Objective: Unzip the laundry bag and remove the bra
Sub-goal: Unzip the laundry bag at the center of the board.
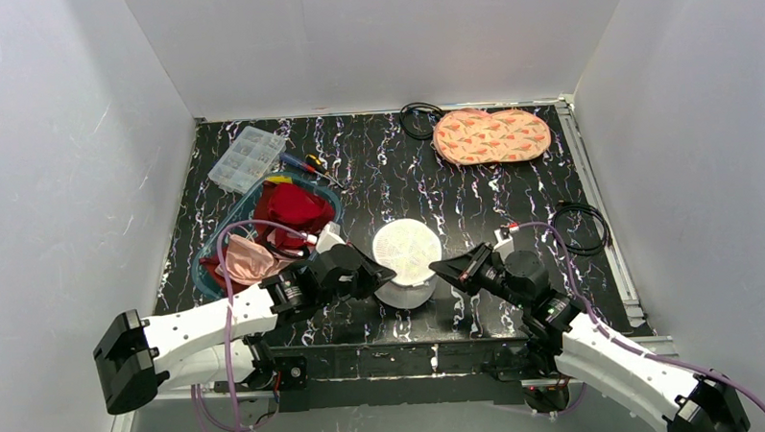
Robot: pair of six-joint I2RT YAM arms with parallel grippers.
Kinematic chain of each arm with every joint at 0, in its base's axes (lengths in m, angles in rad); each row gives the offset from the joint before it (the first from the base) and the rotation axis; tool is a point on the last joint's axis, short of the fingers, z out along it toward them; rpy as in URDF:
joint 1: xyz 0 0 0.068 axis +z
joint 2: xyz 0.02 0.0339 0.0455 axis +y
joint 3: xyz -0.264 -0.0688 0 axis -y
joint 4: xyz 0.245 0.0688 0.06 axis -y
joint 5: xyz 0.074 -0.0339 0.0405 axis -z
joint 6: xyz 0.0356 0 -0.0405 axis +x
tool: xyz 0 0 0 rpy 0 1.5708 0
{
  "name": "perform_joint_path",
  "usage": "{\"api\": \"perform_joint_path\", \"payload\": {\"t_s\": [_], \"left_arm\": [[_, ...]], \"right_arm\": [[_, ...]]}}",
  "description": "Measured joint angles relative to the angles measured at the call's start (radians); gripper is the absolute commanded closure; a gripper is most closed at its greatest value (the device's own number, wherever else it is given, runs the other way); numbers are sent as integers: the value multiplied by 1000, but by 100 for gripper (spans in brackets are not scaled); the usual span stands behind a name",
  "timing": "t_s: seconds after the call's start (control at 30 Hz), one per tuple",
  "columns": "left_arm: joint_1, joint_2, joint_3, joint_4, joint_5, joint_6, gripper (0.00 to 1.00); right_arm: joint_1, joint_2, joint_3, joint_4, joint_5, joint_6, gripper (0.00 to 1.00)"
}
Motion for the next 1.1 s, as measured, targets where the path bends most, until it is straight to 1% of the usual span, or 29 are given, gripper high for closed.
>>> {"api": "perform_joint_path", "payload": {"t_s": [0.1, 0.13, 0.17, 0.23, 0.33, 0.4, 0.43, 0.53, 0.63, 0.7, 0.87, 1.03, 1.1], "left_arm": [[-2, 2, 14, -22, -3, 1, 100], [-2, 1, 22, -33, -7, 1, 100], [-2, -2, 29, -45, -12, 1, 100], [-2, -16, 42, -77, -24, 0, 100], [-2, -51, 69, -159, -46, -16, 100], [2, -68, 114, -254, -59, -42, 100], [6, -70, 137, -289, -63, -55, 100], [24, -69, 230, -406, -64, -105, 100], [42, -63, 298, -478, -59, -145, 100], [50, -58, 321, -504, -53, -167, 100], [58, -43, 325, -523, -30, -192, 100], [61, -29, 325, -514, 0, -192, 100], [61, -28, 325, -511, 9, -192, 100]], "right_arm": [[0, 2, 32, -60, -12, -68, 47], [0, 1, 47, -83, -18, -92, 35], [0, 1, 66, -115, -21, -129, 29], [0, 2, 120, -201, -27, -232, 23], [1, 6, 219, -319, -37, -412, 22], [1, 3, 277, -368, -52, -555, 22], [1, -5, 290, -376, -60, -610, 21], [1, -63, 276, -362, -95, -708, 20], [1, -154, 212, -290, -126, -738, 22], [1, -173, 195, -243, -154, -748, 24], [1, -93, 181, -68, -251, -727, 28], [1, -22, 167, 54, -325, -677, 37], [1, -5, 167, 85, -347, -665, 38]]}}
